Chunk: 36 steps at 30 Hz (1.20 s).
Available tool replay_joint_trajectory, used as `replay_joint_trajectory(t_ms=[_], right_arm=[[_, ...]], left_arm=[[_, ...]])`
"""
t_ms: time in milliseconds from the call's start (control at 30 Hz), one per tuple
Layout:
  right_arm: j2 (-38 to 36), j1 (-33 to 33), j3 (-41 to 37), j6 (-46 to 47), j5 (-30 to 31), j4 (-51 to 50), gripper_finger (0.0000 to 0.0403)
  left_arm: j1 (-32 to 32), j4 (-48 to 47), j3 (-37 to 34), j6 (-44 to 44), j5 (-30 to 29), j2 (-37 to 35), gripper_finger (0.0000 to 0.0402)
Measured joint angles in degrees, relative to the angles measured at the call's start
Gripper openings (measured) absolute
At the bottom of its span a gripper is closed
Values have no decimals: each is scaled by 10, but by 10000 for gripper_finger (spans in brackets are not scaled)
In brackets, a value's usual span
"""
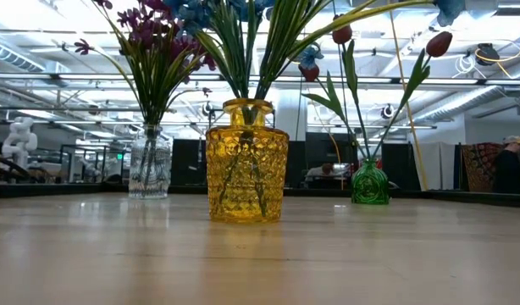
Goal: Sort flowers into vase by color
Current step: Put the blue flowers into the yellow vase
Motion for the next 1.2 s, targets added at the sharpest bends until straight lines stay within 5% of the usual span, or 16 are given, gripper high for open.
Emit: replay_joint_trajectory(t_ms=[300,800,967,1200], right_arm=[[7,-22,4,32,-60,2,325],[7,-26,4,32,-73,-6,24],[7,-26,4,38,-73,-15,16],[-14,-26,4,63,-68,-56,5]], left_arm=[[2,-14,0,34,-3,0,13],[2,-25,0,33,-25,0,13],[2,-35,0,-4,-35,-1,32],[-15,-38,0,-12,-112,-1,145]])
